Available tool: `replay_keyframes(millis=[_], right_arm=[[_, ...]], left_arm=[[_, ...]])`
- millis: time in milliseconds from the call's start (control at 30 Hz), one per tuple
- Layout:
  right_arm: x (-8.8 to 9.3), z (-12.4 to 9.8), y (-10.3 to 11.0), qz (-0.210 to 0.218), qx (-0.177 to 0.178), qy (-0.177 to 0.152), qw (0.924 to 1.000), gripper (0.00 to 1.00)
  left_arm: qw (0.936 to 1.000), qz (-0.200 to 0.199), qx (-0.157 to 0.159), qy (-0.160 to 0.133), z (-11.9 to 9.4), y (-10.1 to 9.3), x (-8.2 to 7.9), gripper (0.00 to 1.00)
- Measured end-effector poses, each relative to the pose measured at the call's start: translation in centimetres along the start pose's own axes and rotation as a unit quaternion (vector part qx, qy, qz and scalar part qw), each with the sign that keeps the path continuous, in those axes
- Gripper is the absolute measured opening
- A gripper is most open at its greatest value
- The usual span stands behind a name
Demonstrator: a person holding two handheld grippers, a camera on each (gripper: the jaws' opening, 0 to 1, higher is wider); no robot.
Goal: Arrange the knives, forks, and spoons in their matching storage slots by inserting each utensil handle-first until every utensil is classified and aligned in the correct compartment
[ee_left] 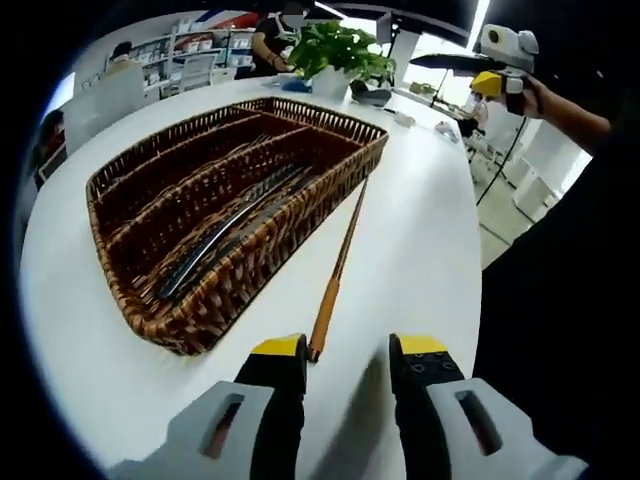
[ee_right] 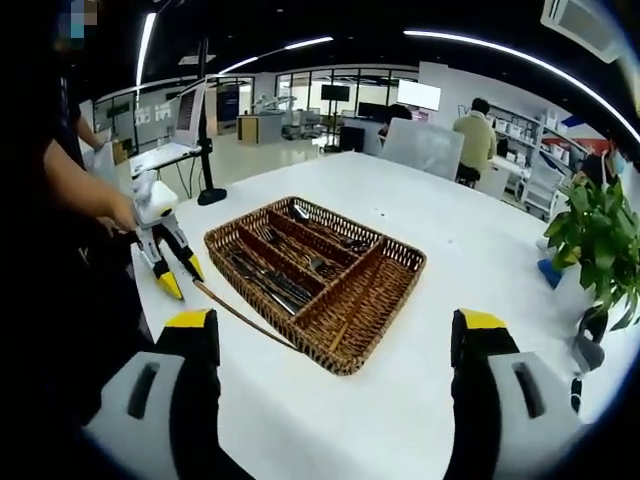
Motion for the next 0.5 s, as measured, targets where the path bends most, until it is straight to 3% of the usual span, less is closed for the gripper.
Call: replay_keyframes(millis=[67, 167, 300, 400, 500], right_arm=[[0.0, 0.0, 0.0, -0.001, -0.001, 0.000, 1.0000, 0.99], [0.2, 0.0, 0.2, -0.002, -0.004, 0.002, 1.0000, 0.98], [0.2, 0.0, 0.3, -0.001, -0.004, 0.002, 1.0000, 0.98], [0.1, 0.1, 0.3, -0.001, -0.005, 0.000, 1.0000, 0.98], [0.1, 0.0, 0.3, -0.003, -0.004, 0.001, 1.0000, 0.98]], left_arm=[[0.9998, 0.019, -0.001, 0.009, 0.2, -0.1, 0.0, 0.29], [0.9997, 0.017, -0.003, 0.015, 0.5, -0.2, -0.2, 0.25], [0.9988, 0.035, 0.016, 0.030, 1.3, -1.1, -0.4, 0.22], [0.9985, 0.011, 0.028, 0.045, 1.6, -1.8, -0.5, 0.19], [0.9989, 0.019, 0.022, 0.036, 2.1, -1.7, -1.6, 0.19]])
Point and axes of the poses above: the point that each gripper's makers call its tool centre point, and the gripper's own axes: z roughly forward along the fingers, y roughly to its left, x roughly out of its underside, the point moved 2 cm from there along -z, roughly backward along the fingers, and after that the axes turned 8 degrees about -y, right-handed, at the moved point
